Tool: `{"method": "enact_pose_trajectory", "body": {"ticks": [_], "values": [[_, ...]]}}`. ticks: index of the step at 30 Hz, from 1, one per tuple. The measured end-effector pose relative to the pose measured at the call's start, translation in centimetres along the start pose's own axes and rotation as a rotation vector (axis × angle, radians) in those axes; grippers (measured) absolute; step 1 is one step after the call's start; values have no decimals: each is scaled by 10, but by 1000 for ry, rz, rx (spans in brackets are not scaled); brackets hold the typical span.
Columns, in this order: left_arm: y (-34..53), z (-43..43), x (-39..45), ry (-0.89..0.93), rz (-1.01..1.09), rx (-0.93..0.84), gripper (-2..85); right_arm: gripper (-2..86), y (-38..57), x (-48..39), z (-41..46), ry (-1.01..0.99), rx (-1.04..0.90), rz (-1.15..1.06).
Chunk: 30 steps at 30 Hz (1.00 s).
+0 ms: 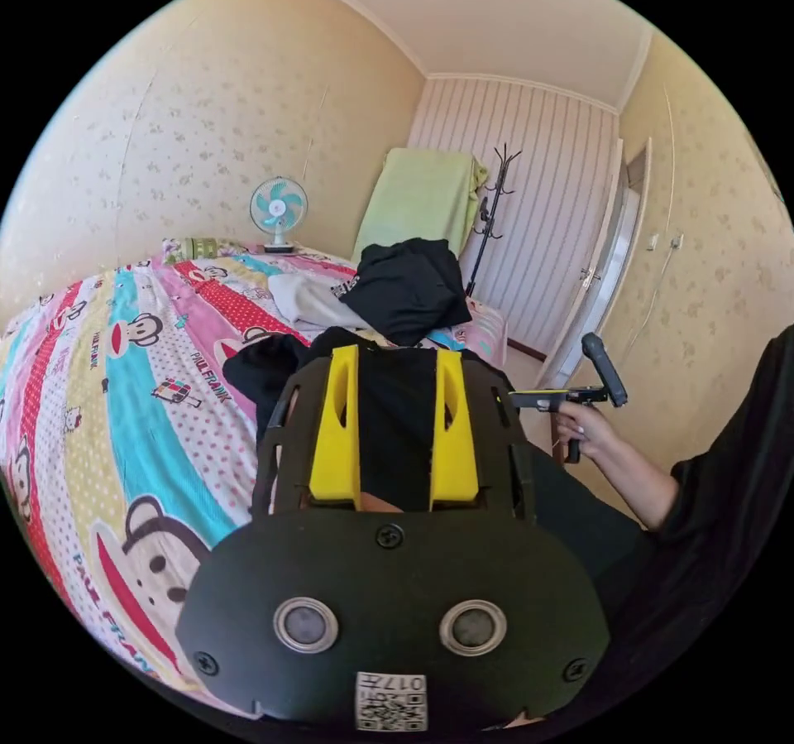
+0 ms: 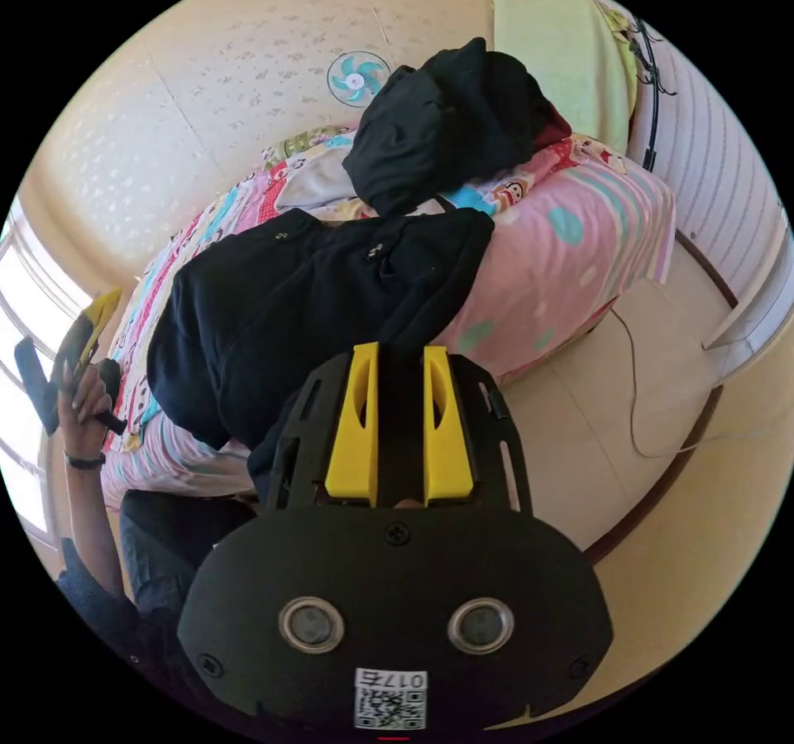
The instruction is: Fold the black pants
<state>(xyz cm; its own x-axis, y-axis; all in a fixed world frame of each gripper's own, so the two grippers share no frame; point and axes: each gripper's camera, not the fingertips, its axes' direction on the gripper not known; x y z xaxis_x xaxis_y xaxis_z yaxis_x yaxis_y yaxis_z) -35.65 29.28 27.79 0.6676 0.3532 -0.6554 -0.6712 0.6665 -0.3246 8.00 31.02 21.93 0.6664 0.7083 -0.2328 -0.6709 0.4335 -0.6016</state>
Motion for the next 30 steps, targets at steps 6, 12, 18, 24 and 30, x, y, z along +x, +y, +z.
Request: {"method": "enact_pose_trajectory", "body": {"ticks": [6,12,18,24,30], "values": [[-23,118,-27,-229,-112,-453,142,124,15,27,5,-159,-66,108],[22,74,62,-378,83,-199,50,98,39,65,-10,-386,-27,179],[54,-97,137,-537,-65,232,38,65,46,11,-121,-508,123,-72],[45,-298,217,-635,44,616,37,62,76,-59,-286,-660,540,-334],[55,-446,293,-582,172,1084,40,59,104,-83,-401,-925,888,-438]]}}
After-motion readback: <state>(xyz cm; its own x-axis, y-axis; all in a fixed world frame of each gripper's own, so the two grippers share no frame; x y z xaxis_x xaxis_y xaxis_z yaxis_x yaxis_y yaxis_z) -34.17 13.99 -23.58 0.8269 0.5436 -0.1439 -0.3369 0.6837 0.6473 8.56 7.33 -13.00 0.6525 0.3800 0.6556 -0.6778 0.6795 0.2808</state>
